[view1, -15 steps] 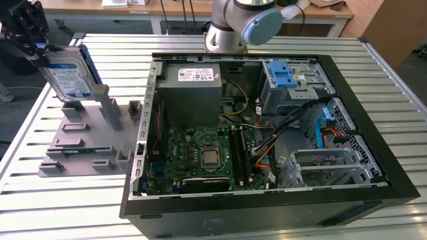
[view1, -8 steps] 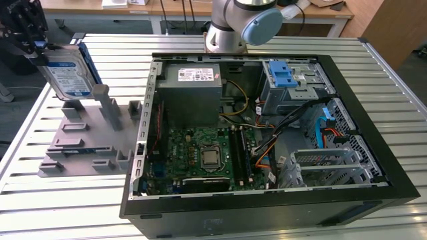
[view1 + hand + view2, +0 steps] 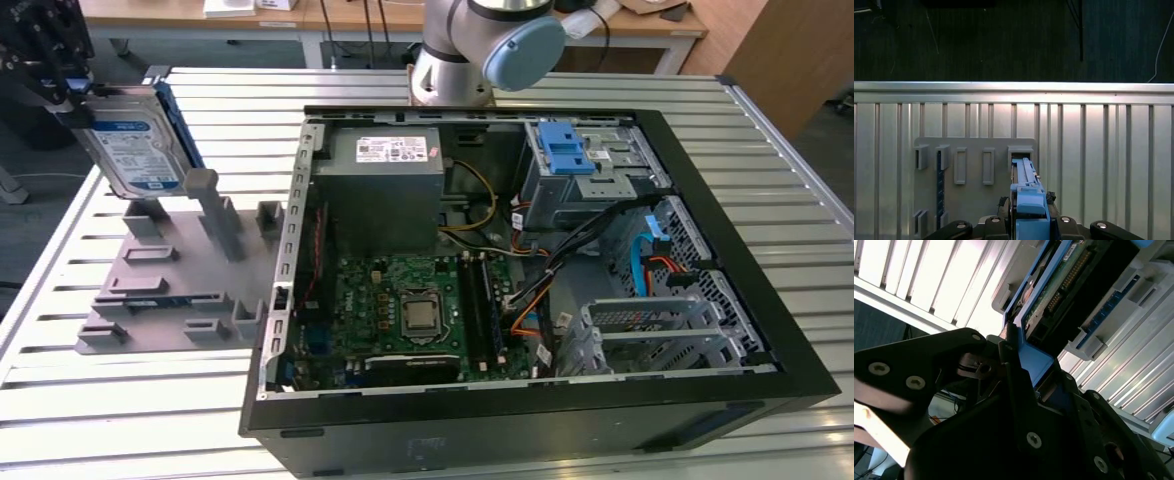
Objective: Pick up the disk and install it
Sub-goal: 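Pick up the disk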
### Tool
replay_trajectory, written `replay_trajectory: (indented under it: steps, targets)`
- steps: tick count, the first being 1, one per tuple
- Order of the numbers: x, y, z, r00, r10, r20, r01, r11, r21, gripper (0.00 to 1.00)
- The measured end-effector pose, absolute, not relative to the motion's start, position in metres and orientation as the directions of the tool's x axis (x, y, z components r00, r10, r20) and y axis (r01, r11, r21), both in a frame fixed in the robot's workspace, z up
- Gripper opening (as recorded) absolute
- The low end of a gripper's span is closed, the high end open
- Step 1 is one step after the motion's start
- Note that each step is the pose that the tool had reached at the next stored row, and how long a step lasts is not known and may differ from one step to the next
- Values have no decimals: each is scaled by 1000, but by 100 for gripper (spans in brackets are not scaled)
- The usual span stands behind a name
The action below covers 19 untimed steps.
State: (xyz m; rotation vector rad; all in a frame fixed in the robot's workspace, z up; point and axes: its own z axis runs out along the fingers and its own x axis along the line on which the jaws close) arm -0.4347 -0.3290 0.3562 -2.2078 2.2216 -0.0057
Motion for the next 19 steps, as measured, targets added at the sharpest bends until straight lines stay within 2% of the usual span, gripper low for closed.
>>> replay_trajectory:
  steps: [19]
  targets:
    - [-435,-329,370,-6,-1000,-4,-1000,6,-9,36]
